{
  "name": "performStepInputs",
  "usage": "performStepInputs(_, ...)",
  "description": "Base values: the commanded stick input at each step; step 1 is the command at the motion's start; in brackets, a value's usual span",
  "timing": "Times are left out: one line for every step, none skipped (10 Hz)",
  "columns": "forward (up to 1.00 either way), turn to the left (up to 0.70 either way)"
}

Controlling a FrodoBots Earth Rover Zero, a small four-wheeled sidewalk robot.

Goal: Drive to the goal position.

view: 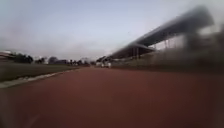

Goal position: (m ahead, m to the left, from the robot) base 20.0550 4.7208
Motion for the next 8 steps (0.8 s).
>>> performStepInputs(0.70,0.00)
performStepInputs(0.70,0.00)
performStepInputs(0.70,0.00)
performStepInputs(0.70,0.00)
performStepInputs(0.70,0.00)
performStepInputs(0.70,0.00)
performStepInputs(0.70,0.00)
performStepInputs(0.70,0.00)
